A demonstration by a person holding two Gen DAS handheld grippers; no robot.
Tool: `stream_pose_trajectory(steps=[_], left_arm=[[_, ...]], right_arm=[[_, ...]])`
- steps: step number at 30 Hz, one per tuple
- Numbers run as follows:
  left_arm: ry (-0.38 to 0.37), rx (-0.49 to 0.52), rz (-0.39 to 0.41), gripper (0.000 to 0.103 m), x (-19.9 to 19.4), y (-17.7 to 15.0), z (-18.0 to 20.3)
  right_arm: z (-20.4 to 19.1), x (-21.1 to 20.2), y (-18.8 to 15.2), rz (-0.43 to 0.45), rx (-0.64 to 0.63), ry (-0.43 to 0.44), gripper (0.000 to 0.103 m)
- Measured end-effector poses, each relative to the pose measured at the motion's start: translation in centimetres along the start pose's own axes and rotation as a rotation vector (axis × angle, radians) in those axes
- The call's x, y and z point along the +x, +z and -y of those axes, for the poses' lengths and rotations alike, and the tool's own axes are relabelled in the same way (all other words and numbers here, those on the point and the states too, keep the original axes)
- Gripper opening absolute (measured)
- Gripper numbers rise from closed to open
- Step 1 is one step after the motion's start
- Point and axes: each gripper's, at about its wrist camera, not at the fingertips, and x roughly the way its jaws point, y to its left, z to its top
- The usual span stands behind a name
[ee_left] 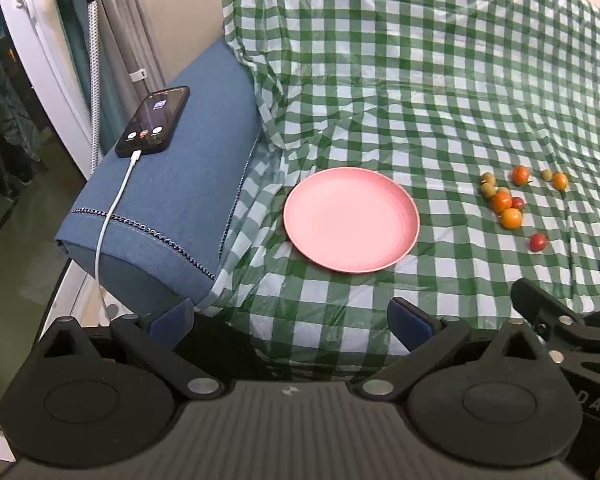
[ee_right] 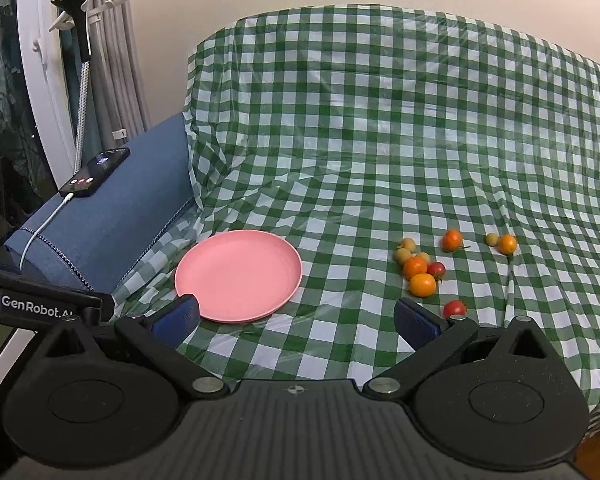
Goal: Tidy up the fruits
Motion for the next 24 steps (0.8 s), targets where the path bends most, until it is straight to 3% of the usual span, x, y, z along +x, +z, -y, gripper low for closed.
stream_pose_trajectory(steps=[13, 24], left_arm=[[0.006, -0.001, -0.029, 0.103, 0.8, -0.1, -0.3], [0.001, -0.002, -0.032, 0.103, 1.3, 0.0, -0.4]], right_arm=[[-0.1, 0.6, -0.1, -0.036, 0.004, 0.007, 0.103], [-0.1, 0.9, -0.2, -0.013, -0.003, 0.005, 0.102]])
